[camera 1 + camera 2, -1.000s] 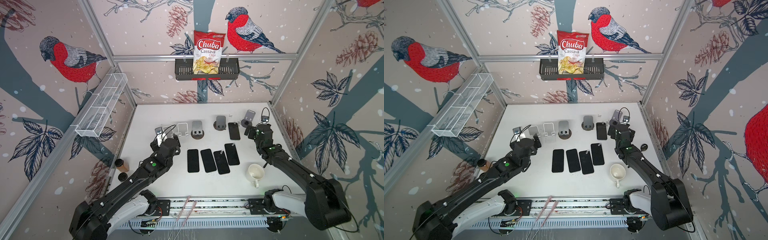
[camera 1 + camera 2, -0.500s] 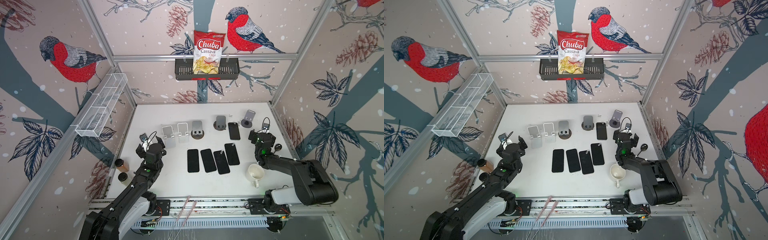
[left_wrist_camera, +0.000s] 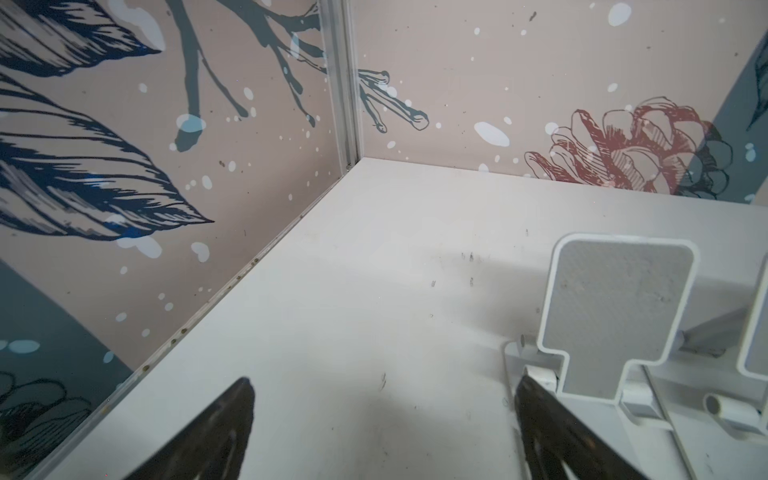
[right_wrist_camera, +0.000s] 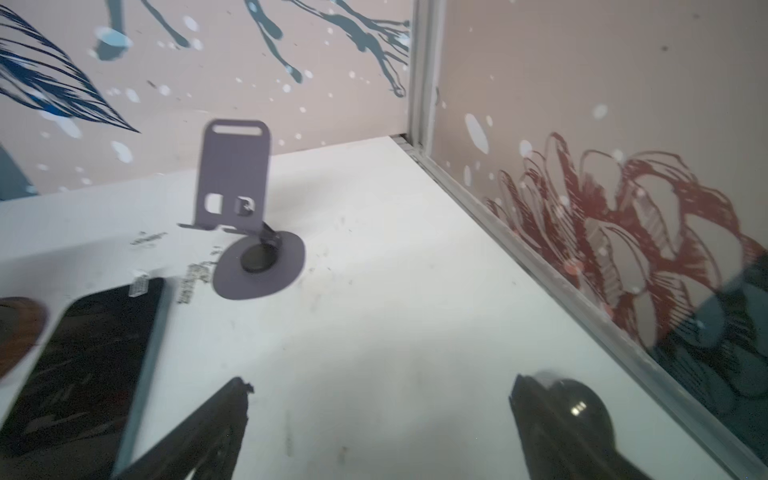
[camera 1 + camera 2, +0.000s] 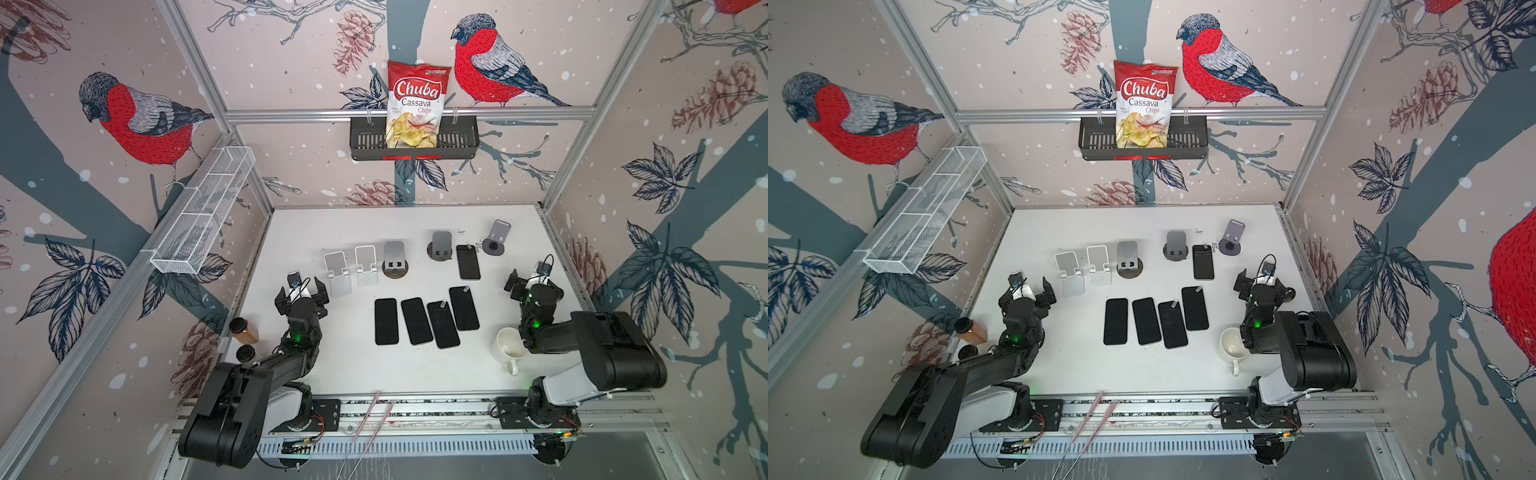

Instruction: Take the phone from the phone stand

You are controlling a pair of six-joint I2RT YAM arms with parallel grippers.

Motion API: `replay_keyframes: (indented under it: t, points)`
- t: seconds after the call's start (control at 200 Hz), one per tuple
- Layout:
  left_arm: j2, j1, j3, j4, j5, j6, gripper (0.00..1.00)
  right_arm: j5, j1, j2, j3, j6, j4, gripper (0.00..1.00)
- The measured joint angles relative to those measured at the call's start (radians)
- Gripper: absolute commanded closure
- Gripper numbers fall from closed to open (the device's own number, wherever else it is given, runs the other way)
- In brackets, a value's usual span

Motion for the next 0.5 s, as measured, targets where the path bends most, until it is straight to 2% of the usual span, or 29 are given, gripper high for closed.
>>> replay_keyframes:
  t: [0.16,0.29,0.376,0.501]
  points:
    - [0.137,0.014,0.000,0.203,0.073,0.052,0.03,-0.031,-0.010,-0.004,0.004,0.019,0.026,0.00]
    - [0.325,0.050,-0.012,0.399,0.115,0.071,0.04,-0.038,-0.009,-0.005,0.008,0.019,0.027,0.00]
    - [0.322,0.056,-0.016,0.406,0.146,0.072,0.03,-0.042,-0.009,-0.006,0.008,0.020,0.026,0.00]
    - [0.327,0.071,0.056,0.402,0.114,0.055,0.02,-0.045,-0.009,-0.007,0.008,0.022,0.026,0.00]
